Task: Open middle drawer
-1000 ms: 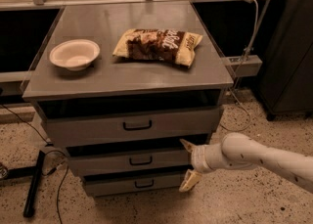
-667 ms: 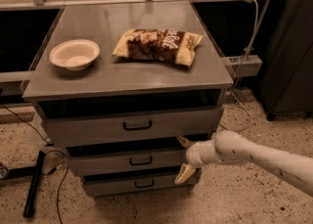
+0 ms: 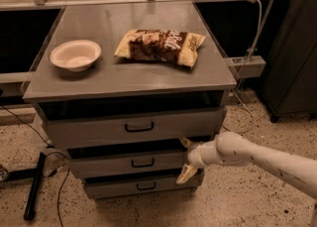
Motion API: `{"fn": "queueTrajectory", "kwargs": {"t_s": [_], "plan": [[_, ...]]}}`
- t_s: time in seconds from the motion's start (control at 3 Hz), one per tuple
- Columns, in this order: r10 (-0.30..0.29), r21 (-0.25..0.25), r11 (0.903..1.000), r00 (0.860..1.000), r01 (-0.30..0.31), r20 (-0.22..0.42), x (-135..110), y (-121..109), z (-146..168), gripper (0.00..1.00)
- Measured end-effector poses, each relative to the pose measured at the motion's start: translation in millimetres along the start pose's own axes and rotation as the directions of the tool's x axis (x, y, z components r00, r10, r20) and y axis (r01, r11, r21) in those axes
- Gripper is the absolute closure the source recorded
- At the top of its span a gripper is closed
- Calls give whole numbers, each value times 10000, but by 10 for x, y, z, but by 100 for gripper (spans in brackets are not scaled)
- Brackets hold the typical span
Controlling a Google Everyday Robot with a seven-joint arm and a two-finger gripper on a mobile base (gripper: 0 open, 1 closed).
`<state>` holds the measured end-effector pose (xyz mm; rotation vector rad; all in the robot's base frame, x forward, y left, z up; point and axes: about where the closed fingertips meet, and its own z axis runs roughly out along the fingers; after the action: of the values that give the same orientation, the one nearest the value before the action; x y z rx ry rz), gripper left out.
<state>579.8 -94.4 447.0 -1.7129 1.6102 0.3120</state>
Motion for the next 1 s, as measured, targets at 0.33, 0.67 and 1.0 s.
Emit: {"fn": "queueTrajectory", "kwargs": {"t_s": [0.33,0.67,1.0], "plan": [[-298,212,9993,9988,307,-389,431,-238,287,0],[-290,224,9993,9988,299,-395,439,-244,288,0],[-457,123,9989,9986,460,-250,364,-258,315,0]]}}
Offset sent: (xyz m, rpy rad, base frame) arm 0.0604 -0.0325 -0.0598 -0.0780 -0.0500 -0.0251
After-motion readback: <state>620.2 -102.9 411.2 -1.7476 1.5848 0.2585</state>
